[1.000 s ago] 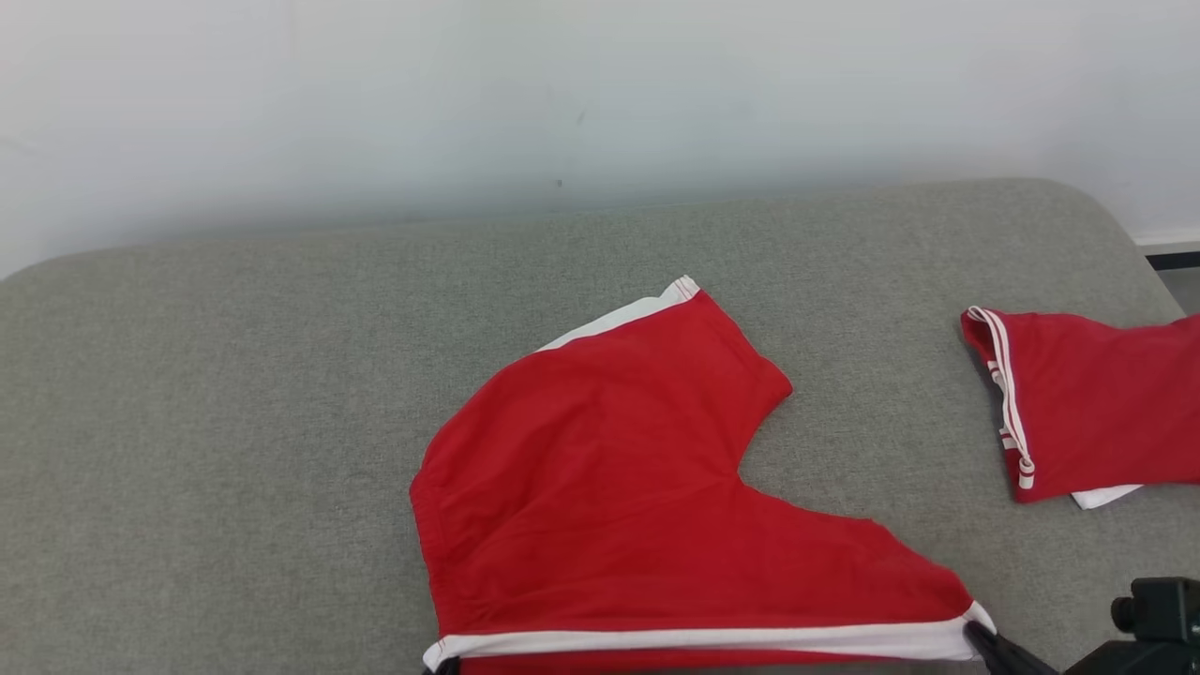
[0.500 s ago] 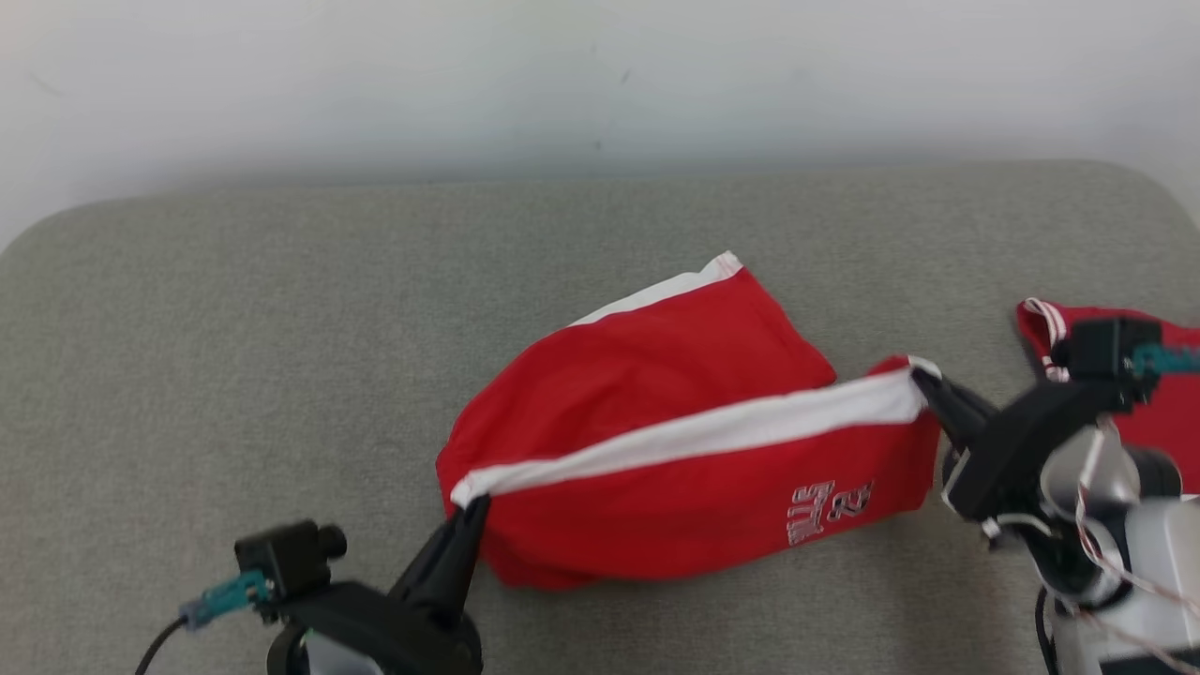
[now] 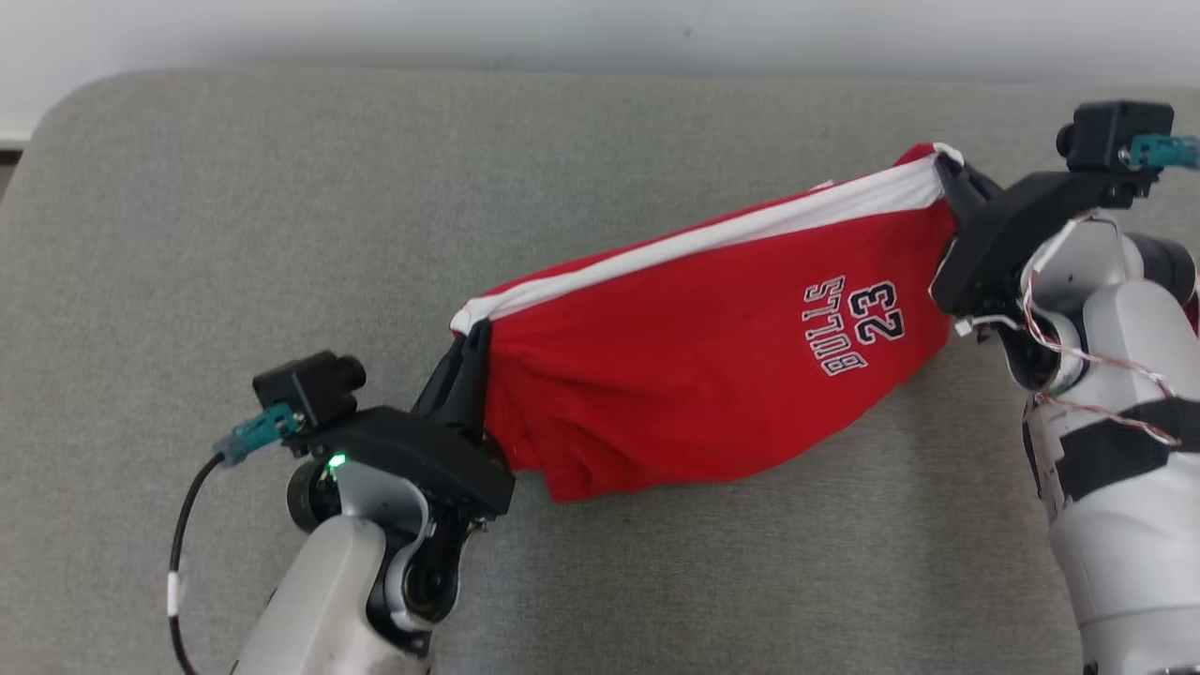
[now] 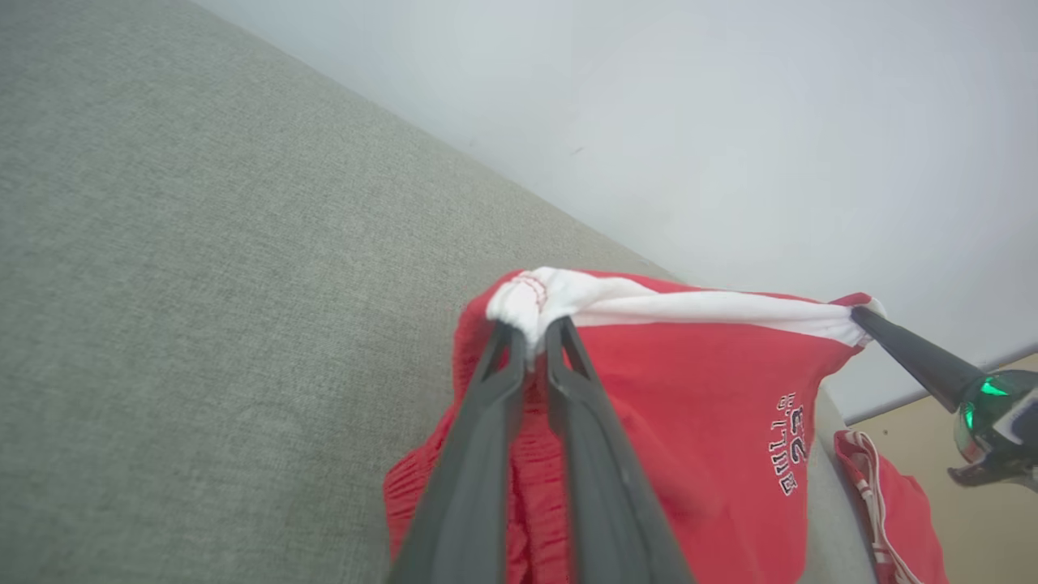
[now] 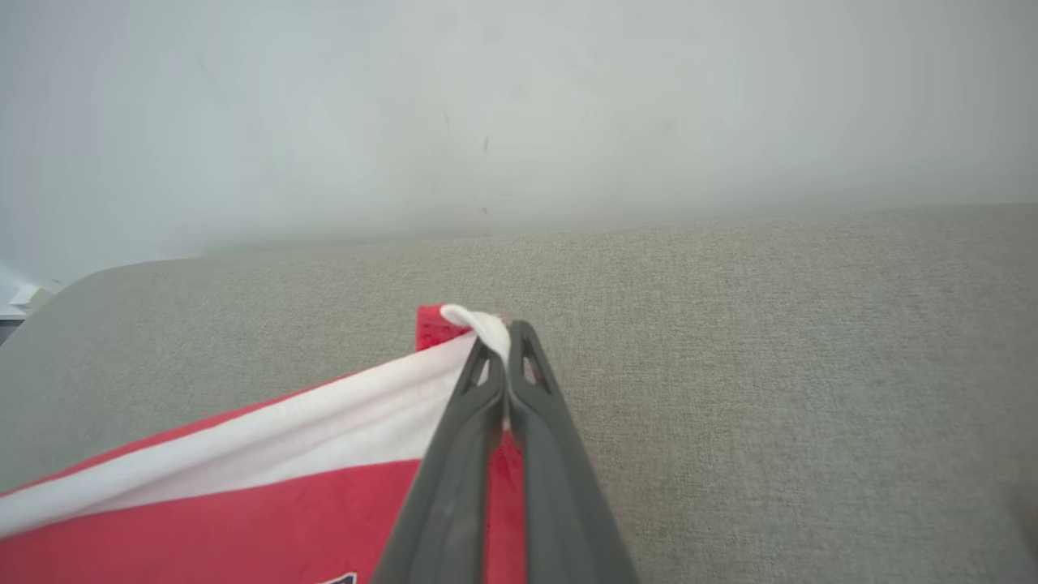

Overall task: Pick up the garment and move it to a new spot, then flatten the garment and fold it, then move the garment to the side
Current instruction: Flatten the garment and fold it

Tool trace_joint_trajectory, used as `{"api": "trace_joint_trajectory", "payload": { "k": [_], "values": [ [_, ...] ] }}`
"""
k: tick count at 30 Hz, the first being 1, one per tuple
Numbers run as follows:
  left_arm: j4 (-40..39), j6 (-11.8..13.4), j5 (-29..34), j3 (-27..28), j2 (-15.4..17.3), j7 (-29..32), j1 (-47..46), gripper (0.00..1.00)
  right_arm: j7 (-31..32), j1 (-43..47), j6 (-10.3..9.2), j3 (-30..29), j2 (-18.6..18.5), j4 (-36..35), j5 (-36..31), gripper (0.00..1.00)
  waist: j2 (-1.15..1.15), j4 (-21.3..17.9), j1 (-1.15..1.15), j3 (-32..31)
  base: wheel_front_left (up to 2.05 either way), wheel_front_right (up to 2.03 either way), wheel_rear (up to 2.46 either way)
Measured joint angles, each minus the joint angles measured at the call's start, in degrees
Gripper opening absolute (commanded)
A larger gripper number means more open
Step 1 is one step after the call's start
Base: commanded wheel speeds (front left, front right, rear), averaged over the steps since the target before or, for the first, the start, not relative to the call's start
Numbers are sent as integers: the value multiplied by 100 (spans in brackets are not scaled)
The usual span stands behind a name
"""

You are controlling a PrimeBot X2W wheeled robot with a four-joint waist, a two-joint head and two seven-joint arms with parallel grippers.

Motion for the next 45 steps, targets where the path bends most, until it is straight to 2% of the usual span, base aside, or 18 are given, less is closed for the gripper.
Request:
{"api": "trace_joint_trajectory", "payload": {
  "k": [9,10,11,12,19,26,31,35,38,45],
  "values": [
    [794,44,-187,-229,-56,-285,-766,0,-522,-853,0,-47,43,1282,-472,0,1,255,1,572,0,0,0],
    [870,41,-248,-269,-57,-303,-821,32,-586,-903,0,-54,52,1393,-486,0,1,279,1,613,0,0,0],
    [940,15,-300,-312,-58,-312,-868,100,-638,-950,0,-49,68,1488,-486,44,1,302,1,648,0,0,0],
    [1059,-2,-368,-392,-60,-401,-944,100,-746,-1037,0,18,114,1638,-448,100,1,344,1,692,0,0,0],
    [1382,-77,-379,-521,-59,-842,-1053,100,-973,-1166,0,279,110,1995,-147,100,1,358,-1,596,0,0,0],
    [1319,-145,88,-287,70,-1278,-812,100,-846,-1140,0,508,-52,2481,59,100,0,290,-1,273,0,0,0],
    [380,-104,1190,354,129,-1301,-127,100,-630,-970,0,604,-168,2755,168,100,0,269,-2,5,0,0,0],
    [-416,-203,1814,915,23,-1307,665,100,-580,-853,0,566,-342,2996,183,100,-1,312,-3,-135,0,0,0],
    [-835,-314,2303,1102,-22,-1311,1122,100,-589,-821,0,461,-426,3218,180,100,-1,413,-2,-159,0,0,0],
    [-1274,-455,2819,1369,-49,-1311,1999,100,-705,-844,0,277,-558,3589,-12,100,-1,732,-2,-68,0,0,0]
  ]
}}
